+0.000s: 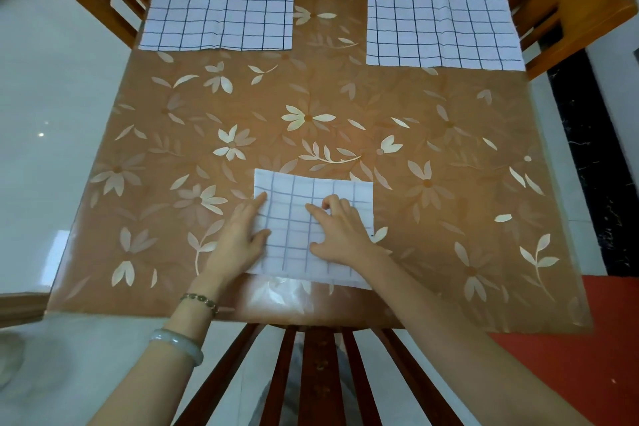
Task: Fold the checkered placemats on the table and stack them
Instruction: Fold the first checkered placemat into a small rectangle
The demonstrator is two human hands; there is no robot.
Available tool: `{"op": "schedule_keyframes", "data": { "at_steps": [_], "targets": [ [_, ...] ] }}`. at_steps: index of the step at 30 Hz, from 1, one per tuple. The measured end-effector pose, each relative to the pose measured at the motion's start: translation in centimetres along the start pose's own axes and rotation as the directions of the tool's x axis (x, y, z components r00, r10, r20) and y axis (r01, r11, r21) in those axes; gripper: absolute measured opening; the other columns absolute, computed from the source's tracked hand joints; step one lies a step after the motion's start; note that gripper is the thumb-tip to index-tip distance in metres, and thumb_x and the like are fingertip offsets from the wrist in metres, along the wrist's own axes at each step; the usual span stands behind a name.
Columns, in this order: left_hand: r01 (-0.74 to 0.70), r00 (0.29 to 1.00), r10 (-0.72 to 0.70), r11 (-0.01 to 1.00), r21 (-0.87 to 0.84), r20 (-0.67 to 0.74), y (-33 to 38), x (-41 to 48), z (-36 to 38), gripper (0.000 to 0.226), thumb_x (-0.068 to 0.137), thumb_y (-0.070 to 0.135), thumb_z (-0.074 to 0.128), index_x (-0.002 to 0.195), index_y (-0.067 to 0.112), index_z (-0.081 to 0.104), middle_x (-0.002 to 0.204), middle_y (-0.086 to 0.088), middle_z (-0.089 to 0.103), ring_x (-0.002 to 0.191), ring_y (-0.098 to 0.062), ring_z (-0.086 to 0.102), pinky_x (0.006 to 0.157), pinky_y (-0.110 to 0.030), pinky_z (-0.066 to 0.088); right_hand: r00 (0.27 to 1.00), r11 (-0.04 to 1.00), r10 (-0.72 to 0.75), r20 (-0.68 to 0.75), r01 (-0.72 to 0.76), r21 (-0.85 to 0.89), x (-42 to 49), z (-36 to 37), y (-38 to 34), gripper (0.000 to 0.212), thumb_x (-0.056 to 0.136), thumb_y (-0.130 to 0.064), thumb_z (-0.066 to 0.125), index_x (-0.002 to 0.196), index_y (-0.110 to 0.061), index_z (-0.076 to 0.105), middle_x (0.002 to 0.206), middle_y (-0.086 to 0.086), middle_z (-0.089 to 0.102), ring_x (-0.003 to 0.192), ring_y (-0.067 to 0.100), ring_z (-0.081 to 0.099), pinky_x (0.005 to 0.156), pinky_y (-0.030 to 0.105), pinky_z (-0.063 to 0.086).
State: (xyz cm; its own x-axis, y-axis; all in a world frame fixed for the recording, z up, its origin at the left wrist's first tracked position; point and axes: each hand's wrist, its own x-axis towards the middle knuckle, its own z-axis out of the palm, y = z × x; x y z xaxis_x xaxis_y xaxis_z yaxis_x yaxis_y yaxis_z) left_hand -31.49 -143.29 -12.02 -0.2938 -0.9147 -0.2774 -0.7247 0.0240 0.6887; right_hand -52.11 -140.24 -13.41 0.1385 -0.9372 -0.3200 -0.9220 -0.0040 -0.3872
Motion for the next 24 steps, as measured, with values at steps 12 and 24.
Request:
{"op": "schedule_keyframes", "data": {
  "at_steps": [12, 24],
  "targets": [
    [-0.079, 0.992, 0.088, 0.993, -0.092, 0.088, 1.0, -1.8, -2.3, 0.082, 0.08, 0.004, 0.068, 0.149, 0.026, 0.029, 0.129, 0.011, 0.04, 0.086, -0.007, 0.052, 0.08, -0.029, 0.052, 0.994, 0.995, 0.099, 0.056, -0.1, 0.021, 1.2, 0.0, -1.2, 0.112, 0.06, -0.053, 0.075, 0.148, -0.019, 0.014, 0.118, 0.005, 0.031, 0.106, 0.024, 0.037, 0.086, 0.032, 0.037],
    [-0.186, 0.972, 0.187, 0.982, -0.022, 0.143, 6.1, -2.0, -0.7, 0.087, 0.08, 0.008, 0.069, 0.151, 0.025, 0.022, 0.15, 0.009, 0.029, 0.089, -0.004, 0.055, 0.085, -0.026, 0.048, 0.973, 0.974, 0.142, 0.18, -0.17, 0.152, 0.6, -1.7, -0.5, 0.12, 0.062, -0.05, 0.08, 0.15, -0.019, 0.005, 0.136, 0.008, 0.027, 0.126, 0.026, 0.031, 0.101, 0.038, 0.036]
  ]
}}
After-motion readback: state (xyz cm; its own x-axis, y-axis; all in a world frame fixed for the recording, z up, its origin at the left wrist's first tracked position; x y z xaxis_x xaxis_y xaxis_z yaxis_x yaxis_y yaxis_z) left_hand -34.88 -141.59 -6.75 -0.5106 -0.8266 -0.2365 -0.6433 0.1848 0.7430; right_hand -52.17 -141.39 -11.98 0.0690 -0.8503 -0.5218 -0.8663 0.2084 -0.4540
